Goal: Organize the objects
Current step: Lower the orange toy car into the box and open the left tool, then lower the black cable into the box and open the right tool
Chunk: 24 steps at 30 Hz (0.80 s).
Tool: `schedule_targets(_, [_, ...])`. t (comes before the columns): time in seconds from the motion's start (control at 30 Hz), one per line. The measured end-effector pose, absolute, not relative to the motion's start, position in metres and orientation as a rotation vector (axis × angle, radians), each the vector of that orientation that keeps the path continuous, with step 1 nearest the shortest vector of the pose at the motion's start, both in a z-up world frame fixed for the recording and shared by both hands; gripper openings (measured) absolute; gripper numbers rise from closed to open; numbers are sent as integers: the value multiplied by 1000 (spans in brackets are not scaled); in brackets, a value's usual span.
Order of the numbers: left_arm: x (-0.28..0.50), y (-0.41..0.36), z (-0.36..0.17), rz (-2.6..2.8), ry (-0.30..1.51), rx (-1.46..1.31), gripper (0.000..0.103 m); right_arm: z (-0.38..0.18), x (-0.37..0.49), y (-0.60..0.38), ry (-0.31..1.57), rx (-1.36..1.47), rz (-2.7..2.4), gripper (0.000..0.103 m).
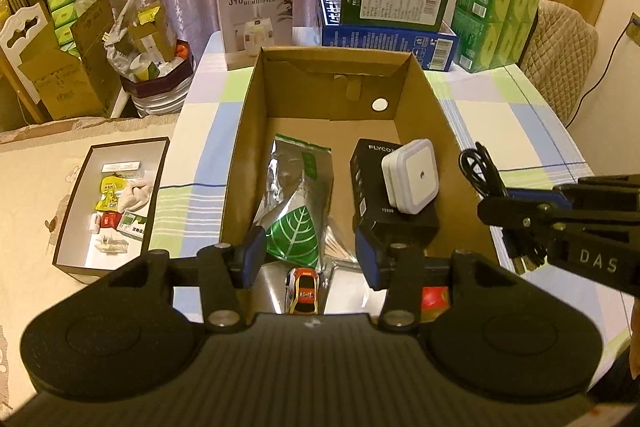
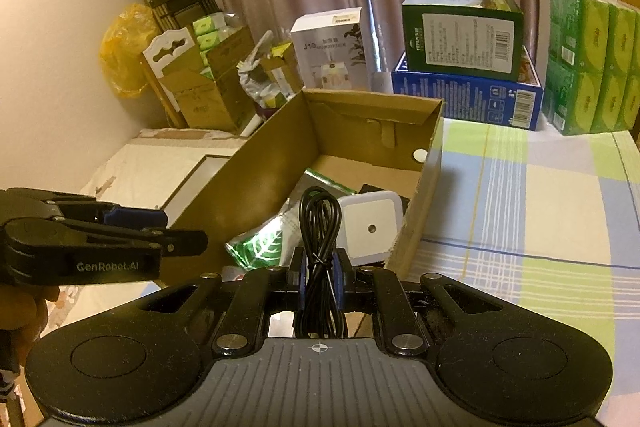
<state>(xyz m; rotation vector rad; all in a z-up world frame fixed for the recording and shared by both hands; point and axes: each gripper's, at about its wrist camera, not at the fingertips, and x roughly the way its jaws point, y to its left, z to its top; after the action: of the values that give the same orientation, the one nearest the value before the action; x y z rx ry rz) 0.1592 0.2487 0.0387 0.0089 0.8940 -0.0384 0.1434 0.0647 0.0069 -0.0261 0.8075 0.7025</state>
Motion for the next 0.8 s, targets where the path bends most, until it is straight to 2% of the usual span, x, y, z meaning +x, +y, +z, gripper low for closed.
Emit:
schedule_targets(0.53, [151, 250, 40, -38, 892, 6, 45, 13, 140, 72, 806, -14, 718, 10])
schedule_targets(0.67, [149, 251, 39, -29, 889, 6, 57, 16, 142, 75, 783, -4, 730, 10])
schedule_targets(0.73, [148, 253, 39, -25, 887, 10, 63, 17, 144, 74, 764, 25, 734, 14])
schedule_targets(0.8, [147, 254, 38, -20, 888, 11, 66, 18, 149, 71, 752, 47, 723, 30])
